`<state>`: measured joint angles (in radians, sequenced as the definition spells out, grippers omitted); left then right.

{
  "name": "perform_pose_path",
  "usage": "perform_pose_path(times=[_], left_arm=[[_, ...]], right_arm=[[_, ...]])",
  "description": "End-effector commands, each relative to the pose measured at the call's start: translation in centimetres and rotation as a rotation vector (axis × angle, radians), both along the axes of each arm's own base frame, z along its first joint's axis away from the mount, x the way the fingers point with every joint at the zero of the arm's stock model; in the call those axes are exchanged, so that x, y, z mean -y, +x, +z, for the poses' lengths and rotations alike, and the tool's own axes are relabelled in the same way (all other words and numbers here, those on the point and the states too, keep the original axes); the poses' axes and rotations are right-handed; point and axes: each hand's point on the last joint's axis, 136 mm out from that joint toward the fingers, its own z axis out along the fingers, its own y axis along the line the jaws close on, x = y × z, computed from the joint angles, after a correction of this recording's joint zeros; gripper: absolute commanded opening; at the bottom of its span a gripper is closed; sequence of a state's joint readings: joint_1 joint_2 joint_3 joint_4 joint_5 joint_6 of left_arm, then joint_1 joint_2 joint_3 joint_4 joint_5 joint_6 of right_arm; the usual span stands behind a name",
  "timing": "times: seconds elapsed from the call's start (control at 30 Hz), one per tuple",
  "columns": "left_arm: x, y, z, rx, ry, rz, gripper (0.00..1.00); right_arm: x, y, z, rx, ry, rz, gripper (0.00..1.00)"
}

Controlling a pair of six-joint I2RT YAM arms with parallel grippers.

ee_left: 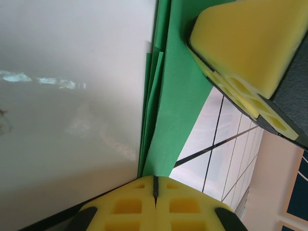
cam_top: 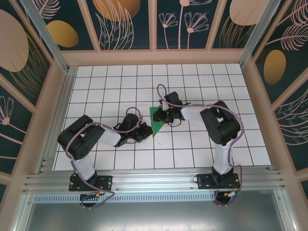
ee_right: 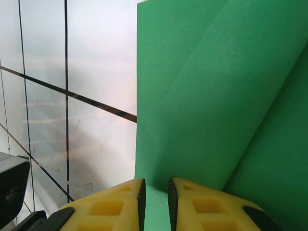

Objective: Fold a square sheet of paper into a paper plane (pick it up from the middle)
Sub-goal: Fourth fold the wing at the center of the table.

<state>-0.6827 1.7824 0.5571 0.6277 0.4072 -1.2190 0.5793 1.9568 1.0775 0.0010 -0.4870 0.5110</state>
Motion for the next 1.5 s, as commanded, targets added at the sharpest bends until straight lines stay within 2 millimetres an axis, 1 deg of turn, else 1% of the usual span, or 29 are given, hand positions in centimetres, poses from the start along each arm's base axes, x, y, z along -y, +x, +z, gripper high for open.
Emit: perform_pose_path(times=[0.0, 0.07, 0.1, 0.13, 0.17, 0.3, 0.33, 0.43, 0.53, 0.73, 0.87, 1.0, 1.1, 1.13, 1.23, 1.33, 1.47], left_arm=[[-1.3, -1.8, -2.0, -0.062, 0.092, -0.022, 0.0], [-0.4, -1.0, 0.3, 0.001, 0.032, -0.026, 0.04], [-0.2, -0.6, 1.0, 0.022, 0.015, -0.024, 0.07], [0.2, -0.1, 2.5, 0.064, -0.011, -0.022, 0.08], [0.4, 0.3, 3.2, 0.092, -0.023, -0.023, 0.09], [1.4, 1.2, 4.0, 0.134, -0.035, -0.051, 0.09], [1.5, 1.2, 3.0, 0.116, -0.021, -0.054, 0.09], [1.6, 1.6, 2.0, 0.1, 0.015, -0.064, 0.09], [1.2, 1.7, 0.6, 0.074, 0.079, -0.056, 0.09], [-0.4, 0.5, -2.1, 0.008, 0.169, -0.051, 0.08], [-1.3, -0.7, -3.3, -0.037, 0.201, -0.052, 0.06], [-2.6, -1.9, -5.1, -0.086, 0.268, -0.061, 0.03], [-3.4, -3.0, -6.3, -0.122, 0.298, -0.069, 0.01], [-3.7, -3.3, -6.7, -0.134, 0.308, -0.075, 0.01], [-4.2, -4.0, -7.2, -0.15, 0.331, -0.089, 0.0], [-4.6, -4.4, -7.5, -0.159, 0.353, -0.1, 0.0], [-4.9, -4.9, -8.0, -0.176, 0.366, -0.115, 0.0]], right_arm=[[1.2, 0.4, -2.0, -0.035, -0.07, -0.048, 0.24], [1.3, 0.1, -2.4, -0.05, -0.072, -0.049, 0.24], [1.4, -0.1, -2.6, -0.058, -0.074, -0.052, 0.24], [1.5, -0.3, -2.7, -0.067, -0.076, -0.052, 0.23], [1.5, -0.5, -2.9, -0.074, -0.077, -0.054, 0.23], [1.7, -0.9, -3.3, -0.092, -0.081, -0.061, 0.22], [1.6, -0.9, -3.3, -0.094, -0.081, -0.063, 0.22], [1.5, -1.0, -3.3, -0.098, -0.076, -0.064, 0.21], [1.3, -1.1, -3.4, -0.102, -0.077, -0.061, 0.21], [1.5, -1.0, -3.5, -0.104, -0.081, -0.069, 0.2], [1.5, -0.6, -3.4, -0.09, -0.076, -0.069, 0.2], [1.4, 0.5, -2.6, -0.05, -0.029, -0.058, 0.2], [0.4, 0.6, -1.7, -0.01, 0.035, -0.012, 0.2], [1.1, 1.6, -1.5, 0.002, 0.058, -0.025, 0.2], [1.4, 2.3, -1.6, 0.014, 0.077, -0.022, 0.2], [2.2, 3.2, -1.8, 0.014, 0.074, -0.044, 0.2], [3.0, 4.3, -2.0, 0.024, 0.033, -0.07, 0.2]])
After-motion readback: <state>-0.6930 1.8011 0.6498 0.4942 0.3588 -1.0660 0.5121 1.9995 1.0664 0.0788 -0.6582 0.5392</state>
